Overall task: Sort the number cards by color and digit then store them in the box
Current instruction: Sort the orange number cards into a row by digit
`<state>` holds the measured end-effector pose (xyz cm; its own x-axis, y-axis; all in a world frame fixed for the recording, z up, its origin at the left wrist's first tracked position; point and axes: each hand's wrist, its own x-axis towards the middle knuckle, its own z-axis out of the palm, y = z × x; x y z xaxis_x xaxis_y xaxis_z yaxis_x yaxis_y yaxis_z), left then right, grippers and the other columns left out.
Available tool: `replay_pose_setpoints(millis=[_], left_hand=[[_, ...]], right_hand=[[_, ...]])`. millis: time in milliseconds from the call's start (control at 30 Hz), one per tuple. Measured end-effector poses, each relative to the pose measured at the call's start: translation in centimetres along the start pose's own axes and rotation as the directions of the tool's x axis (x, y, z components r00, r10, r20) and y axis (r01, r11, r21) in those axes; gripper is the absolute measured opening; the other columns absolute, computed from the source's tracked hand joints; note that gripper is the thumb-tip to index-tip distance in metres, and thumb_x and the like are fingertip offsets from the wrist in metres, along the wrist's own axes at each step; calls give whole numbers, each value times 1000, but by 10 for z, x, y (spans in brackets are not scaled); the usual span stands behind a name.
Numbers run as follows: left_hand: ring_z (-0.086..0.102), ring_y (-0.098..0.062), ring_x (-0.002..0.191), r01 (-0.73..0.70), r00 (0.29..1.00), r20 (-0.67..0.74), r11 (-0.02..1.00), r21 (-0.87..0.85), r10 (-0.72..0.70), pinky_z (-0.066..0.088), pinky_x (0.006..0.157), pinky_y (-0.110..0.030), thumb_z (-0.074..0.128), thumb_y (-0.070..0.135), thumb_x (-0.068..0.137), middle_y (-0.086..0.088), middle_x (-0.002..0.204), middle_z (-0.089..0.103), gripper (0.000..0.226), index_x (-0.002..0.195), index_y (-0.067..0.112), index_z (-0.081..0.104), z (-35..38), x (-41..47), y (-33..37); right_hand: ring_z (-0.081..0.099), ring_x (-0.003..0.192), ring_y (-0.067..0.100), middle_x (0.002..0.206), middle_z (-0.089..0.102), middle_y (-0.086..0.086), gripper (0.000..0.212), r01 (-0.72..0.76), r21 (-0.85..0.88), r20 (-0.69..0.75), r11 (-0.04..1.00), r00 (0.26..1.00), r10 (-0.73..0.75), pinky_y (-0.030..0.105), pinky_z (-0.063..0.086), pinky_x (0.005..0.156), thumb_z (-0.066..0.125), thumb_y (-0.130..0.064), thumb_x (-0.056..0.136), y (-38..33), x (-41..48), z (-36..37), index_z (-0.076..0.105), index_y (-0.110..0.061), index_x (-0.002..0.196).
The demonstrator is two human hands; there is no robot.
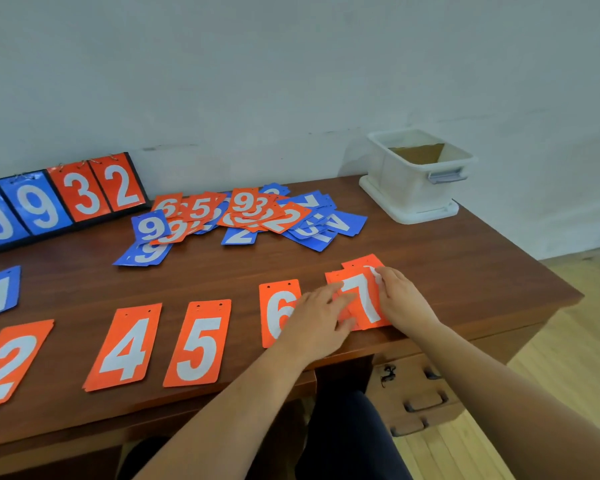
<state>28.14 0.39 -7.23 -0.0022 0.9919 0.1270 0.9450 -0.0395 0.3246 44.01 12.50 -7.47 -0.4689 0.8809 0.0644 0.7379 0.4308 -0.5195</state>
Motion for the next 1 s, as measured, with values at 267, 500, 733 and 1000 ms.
replay_pose_setpoints(millis=[267,500,733,1000], left_hand=[[25,-18,146,-11,989,145,990,137,-9,16,120,-40,42,46,100,3,159,29,48,147,37,40,-2,8,2],[27,-15,144,-6,994,109,996,85,-4,19,119,-38,48,42,97,6,155,33,49,145,37,42,-4,12,1],[44,-12,127,63,993,-98,997,-40,-66,38,106,-31,57,32,94,8,134,48,39,133,28,56,-27,27,-32],[28,-20,146,267,963,-82,949,170,-257,25,117,-40,54,33,96,-2,158,31,53,147,24,43,-54,84,-100]], right_hand=[[38,138,19,150,42,1,42,-56,-196,-75,979,996,42,34,36,110,37,-27,104,44,-1,-26,47,-17,143],[47,130,21,140,55,1,37,14,-337,-157,941,985,-71,36,32,110,39,-19,100,38,-7,-24,62,-16,129],[53,120,24,124,63,6,30,68,-102,-203,993,975,-87,37,41,102,47,-21,98,-16,22,-27,62,-9,122],[51,114,27,120,53,9,33,118,-131,44,984,993,-113,39,47,93,55,-31,91,-75,111,12,54,-8,115]])
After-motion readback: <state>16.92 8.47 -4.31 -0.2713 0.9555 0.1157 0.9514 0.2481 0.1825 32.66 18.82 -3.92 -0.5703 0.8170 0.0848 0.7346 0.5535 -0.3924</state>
